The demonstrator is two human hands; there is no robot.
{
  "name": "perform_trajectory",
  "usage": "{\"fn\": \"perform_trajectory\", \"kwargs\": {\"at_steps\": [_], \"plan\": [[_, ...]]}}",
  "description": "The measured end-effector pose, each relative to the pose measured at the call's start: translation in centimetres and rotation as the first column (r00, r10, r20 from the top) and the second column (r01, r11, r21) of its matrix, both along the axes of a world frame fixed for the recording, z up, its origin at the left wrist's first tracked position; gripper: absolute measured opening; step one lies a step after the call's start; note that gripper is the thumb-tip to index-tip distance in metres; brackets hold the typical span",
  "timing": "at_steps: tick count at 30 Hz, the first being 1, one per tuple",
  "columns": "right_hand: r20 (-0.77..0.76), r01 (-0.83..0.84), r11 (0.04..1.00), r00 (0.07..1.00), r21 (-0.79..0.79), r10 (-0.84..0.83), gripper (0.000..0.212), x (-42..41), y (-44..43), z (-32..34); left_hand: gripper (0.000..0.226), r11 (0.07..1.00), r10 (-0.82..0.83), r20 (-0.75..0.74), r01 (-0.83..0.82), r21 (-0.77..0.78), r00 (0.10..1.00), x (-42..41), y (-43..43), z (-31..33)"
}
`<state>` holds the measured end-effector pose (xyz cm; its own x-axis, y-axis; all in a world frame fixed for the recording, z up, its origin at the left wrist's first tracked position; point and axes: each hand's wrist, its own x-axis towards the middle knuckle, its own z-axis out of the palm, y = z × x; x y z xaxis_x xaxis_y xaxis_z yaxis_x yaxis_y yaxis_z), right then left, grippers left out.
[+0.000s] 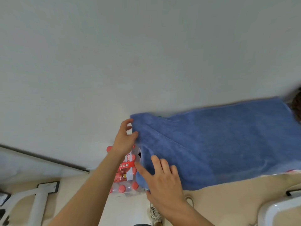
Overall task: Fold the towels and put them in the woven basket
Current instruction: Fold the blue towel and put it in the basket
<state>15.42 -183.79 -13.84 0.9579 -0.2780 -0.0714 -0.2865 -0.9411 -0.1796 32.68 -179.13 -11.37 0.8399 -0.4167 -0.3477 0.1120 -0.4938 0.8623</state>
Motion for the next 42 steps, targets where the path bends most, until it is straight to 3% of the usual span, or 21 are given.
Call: {"fn": "perform_trajectory", "kwargs": {"at_steps": [5,8,10,13,15,17,20,23,25,26,27,28,30,31,32,34,36,38,39,41,42], "plan": [[0.09,-0.07,0.997,0.993,-0.018,0.071,0.062,-1.0,-0.2,-1.0,0.028,0.999,-0.026,-0.222,0.015,-0.051,0.975,-3.0,2.7,-1.0],[0.166,-0.144,0.989,0.977,0.04,0.135,0.053,-1.8,-0.7,-0.4,0.029,0.998,-0.057,-0.19,0.056,-0.013,0.98,-3.4,3.6,-1.0],[0.201,-0.141,0.986,0.972,0.087,0.121,0.05,-2.0,-0.9,0.3,0.025,1.0,0.021,-0.126,-0.02,0.003,0.992,-3.0,4.1,-1.0],[0.175,-0.089,0.984,0.983,0.157,0.061,0.061,-2.1,-0.7,1.2,0.021,0.991,0.134,-0.052,-0.133,0.023,0.99,-2.0,4.9,-0.9],[0.113,0.001,0.983,0.993,0.185,-0.023,0.07,-1.9,-0.5,2.3,0.021,0.987,0.162,-0.084,-0.159,0.033,0.983,-1.7,5.0,-1.2],[0.032,0.134,0.953,0.988,0.273,-0.148,0.062,-1.3,-0.9,4.0,0.02,0.985,0.172,-0.149,-0.172,0.012,0.974,-1.7,4.6,-1.5],[0.028,0.273,0.79,0.939,0.549,-0.344,0.041,-0.9,-1.7,4.3,0.03,0.977,0.152,-0.335,-0.193,-0.093,0.93,-1.7,3.5,-1.8],[-0.122,0.361,0.442,0.868,0.822,-0.482,0.032,-0.5,-3.1,3.8,0.037,0.958,0.153,-0.533,-0.257,-0.127,0.832,-1.1,2.3,-1.7],[-0.193,0.388,0.277,0.82,0.879,-0.538,0.034,-0.4,-3.9,3.7,0.034,0.983,0.145,-0.505,-0.183,-0.026,0.851,-0.9,1.8,-2.1],[-0.195,0.388,0.271,0.818,0.881,-0.541,0.038,-0.3,-4.0,4.0,0.034,0.991,0.133,-0.453,-0.127,0.044,0.882,-0.9,1.7,-2.4],[-0.189,0.401,0.329,0.832,0.855,-0.522,0.045,-0.2,-4.0,4.4,0.034,0.993,0.117,-0.415,-0.091,0.081,0.902,-0.9,1.6,-2.6],[-0.166,0.412,0.475,0.863,0.778,-0.478,0.055,0.1,-3.6,4.6,0.033,0.993,0.109,-0.407,-0.081,0.085,0.907,-0.9,1.6,-3.0],[-0.042,0.368,0.821,0.92,0.437,-0.39,0.068,0.9,-2.4,4.6,0.024,0.993,0.116,-0.435,-0.106,0.048,0.893,-0.9,1.5,-3.1],[0.01,0.338,0.902,0.935,0.269,-0.353,0.069,1.3,-1.9,4.1,0.019,0.991,0.13,-0.459,-0.132,0.029,0.879,-0.9,1.4,-3.1],[0.059,0.333,0.927,0.936,0.17,-0.347,0.068,1.5,-1.6,3.6,0.015,0.986,0.15,-0.489,-0.168,0.007,0.86,-0.8,1.3,-2.9],[0.183,0.362,0.918,0.903,0.165,-0.389,0.055,1.3,-2.0,3.3,0.011,0.965,0.194,-0.533,-0.259,-0.049,0.823,-0.4,1.5,-2.4],[0.173,0.39,0.831,0.857,0.396,-0.485,0.03,0.3,-3.5,4.3,0.012,0.935,0.215,-0.549,-0.333,-0.125,0.808,0.1,1.9,-1.1],[0.093,0.405,0.605,0.776,0.685,-0.625,0.018,-1.4,-5.2,5.1,0.016,0.946,0.139,-0.428,-0.248,-0.209,0.893,0.3,2.2,0.6],[0.034,0.397,0.459,0.726,0.795,-0.687,0.018,-2.3,-6.3,5.6,0.021,0.976,0.052,-0.294,-0.111,-0.187,0.954,0.1,2.2,1.5],[-0.113,0.293,0.126,0.678,0.948,-0.726,0.019,-4.0,-8.3,6.6,0.027,0.978,-0.198,0.079,0.191,0.086,0.977,0.0,1.9,2.5],[-0.175,0.212,-0.035,0.691,0.977,-0.701,0.022,-4.7,-9.0,7.1,0.028,0.932,-0.327,0.259,0.265,0.247,0.909,0.1,1.3,2.6]]}}
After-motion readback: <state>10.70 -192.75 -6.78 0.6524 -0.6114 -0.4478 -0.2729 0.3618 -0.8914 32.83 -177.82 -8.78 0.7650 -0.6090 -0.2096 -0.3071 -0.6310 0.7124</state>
